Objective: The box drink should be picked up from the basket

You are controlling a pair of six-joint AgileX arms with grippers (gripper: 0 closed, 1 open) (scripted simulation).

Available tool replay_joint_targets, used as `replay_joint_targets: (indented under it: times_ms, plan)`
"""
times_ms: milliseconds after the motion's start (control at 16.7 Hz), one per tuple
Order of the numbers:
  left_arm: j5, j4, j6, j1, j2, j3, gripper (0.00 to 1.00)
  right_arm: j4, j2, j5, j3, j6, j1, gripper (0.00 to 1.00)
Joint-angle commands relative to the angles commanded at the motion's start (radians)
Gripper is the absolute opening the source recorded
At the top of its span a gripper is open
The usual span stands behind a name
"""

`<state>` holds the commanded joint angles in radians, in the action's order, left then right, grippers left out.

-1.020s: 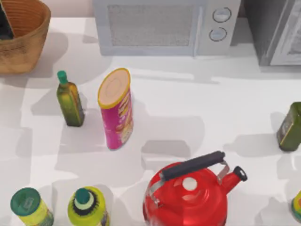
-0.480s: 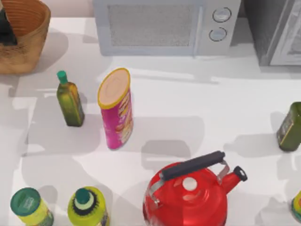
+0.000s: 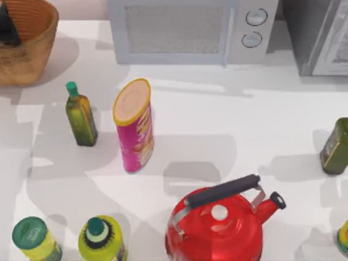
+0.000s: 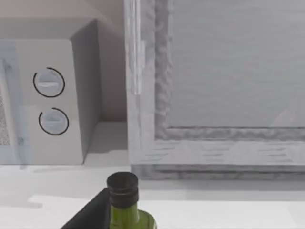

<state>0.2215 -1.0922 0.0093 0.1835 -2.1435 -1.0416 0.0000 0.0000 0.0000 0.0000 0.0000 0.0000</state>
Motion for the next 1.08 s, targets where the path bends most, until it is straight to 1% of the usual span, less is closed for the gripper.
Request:
replay_joint_targets:
  times_ms: [300, 600, 1080]
  plan:
    - [-0.012, 0.060, -0.001, -0.013, -0.078, -0.140, 1.00, 0.000, 0.000, 0.000, 0.000, 0.000, 0.000, 1.00]
    - [-0.013, 0.069, -0.001, -0.015, -0.090, -0.160, 1.00, 0.000, 0.000, 0.000, 0.000, 0.000, 0.000, 1.00]
    - [-0.013, 0.069, -0.001, -0.015, -0.090, -0.160, 0.40, 0.000, 0.000, 0.000, 0.000, 0.000, 0.000, 1.00]
